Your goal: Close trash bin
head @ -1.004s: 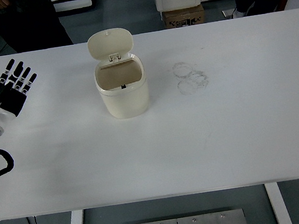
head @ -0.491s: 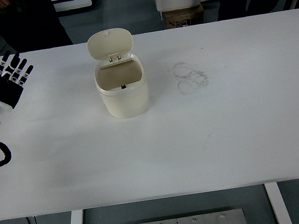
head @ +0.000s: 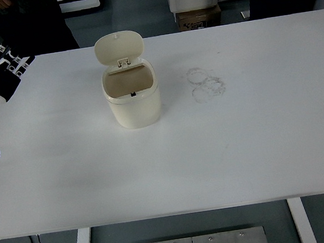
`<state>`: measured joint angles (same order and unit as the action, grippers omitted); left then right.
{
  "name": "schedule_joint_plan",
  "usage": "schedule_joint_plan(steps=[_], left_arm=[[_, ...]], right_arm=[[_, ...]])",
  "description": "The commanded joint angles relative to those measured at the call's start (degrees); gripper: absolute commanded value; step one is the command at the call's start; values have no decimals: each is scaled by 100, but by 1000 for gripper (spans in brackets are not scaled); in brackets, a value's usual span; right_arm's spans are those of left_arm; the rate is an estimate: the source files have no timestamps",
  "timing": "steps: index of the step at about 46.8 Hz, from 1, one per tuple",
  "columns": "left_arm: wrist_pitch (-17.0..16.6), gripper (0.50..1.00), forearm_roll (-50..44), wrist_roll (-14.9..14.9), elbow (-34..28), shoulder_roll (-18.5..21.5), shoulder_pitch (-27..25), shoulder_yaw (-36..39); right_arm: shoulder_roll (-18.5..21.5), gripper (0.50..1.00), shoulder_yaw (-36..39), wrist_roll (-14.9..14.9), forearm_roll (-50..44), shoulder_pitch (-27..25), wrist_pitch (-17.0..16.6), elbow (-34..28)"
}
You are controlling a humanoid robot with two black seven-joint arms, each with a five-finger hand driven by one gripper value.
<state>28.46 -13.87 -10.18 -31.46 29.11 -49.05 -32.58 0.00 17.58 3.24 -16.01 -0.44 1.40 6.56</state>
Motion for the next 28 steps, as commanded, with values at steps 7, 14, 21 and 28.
schedule_joint_plan(steps=[7, 14, 21, 28], left_arm=[[-104, 1000, -2, 16, -254, 112, -403, 532], [-245, 1000, 7, 16, -720, 429, -1053, 1587], [-245, 1000, 7, 16, -940, 604, -1818, 2589], [-236, 1000, 16, 68, -1195, 842, -2591, 3389]], right_arm=[[0, 991, 0, 1, 1, 0, 0, 3], [0, 991, 0, 1, -7, 0, 0, 3], [0, 991, 0, 1, 1, 0, 0, 3], [0, 991, 0, 1, 1, 0, 0, -6]])
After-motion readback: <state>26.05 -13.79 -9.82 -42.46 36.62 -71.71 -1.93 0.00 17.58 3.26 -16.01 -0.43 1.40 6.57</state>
